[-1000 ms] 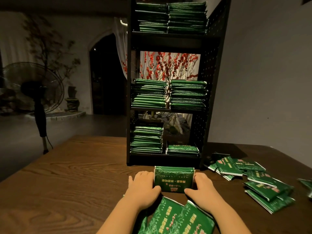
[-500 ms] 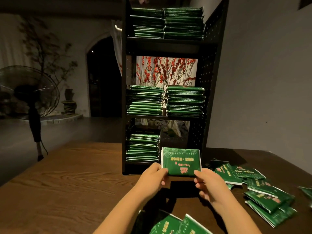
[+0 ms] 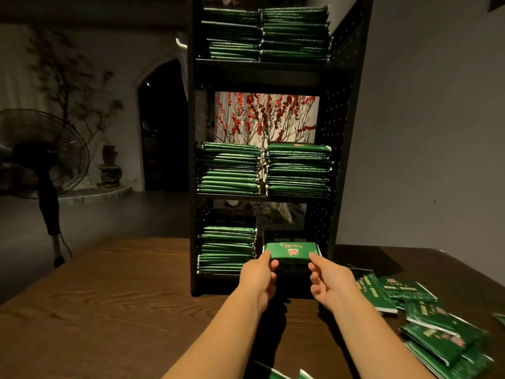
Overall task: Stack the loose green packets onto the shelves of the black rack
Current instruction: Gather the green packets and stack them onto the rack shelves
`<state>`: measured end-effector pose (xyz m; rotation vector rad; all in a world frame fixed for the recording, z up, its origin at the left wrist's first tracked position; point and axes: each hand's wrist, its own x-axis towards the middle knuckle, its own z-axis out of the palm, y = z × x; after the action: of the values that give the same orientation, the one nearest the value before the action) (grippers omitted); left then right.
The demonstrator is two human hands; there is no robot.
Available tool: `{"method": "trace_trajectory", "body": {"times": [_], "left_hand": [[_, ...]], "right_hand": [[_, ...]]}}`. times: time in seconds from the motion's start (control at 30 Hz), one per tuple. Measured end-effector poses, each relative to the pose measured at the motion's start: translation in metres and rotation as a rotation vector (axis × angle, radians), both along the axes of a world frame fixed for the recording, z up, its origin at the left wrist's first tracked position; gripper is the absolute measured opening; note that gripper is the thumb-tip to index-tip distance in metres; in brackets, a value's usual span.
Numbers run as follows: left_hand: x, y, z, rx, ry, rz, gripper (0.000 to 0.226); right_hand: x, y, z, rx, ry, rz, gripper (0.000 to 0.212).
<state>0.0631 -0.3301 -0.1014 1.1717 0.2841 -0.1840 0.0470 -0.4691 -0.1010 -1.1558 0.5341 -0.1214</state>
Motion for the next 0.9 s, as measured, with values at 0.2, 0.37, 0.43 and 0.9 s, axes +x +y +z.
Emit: {"method": "trace_trajectory", "body": {"times": [0.2, 0.37, 0.43, 0.9], "left_hand": [[0.002, -0.01, -0.004, 0.01, 0.009, 0.076, 0.03], [-0.003, -0.01, -0.004, -0.016, 0.025, 0.097, 0.031], [-0.006, -0.009, -0.003, -0.042, 0.028, 0.096, 0.029], [-0.046, 0.015, -0.016, 0.27, -0.192, -0.022, 0.014]], "right_hand": [[0.003, 0.011, 0.0, 0.095, -0.033, -0.055, 0.02], [0.001, 0.013, -0.001, 0.147, -0.034, -0.06, 0.013], [-0.001, 0.013, -0.002, 0.161, -0.037, -0.065, 0.013], [-0.063, 0.033, -0.011, -0.492, -0.139, 0.087, 0.013]]}}
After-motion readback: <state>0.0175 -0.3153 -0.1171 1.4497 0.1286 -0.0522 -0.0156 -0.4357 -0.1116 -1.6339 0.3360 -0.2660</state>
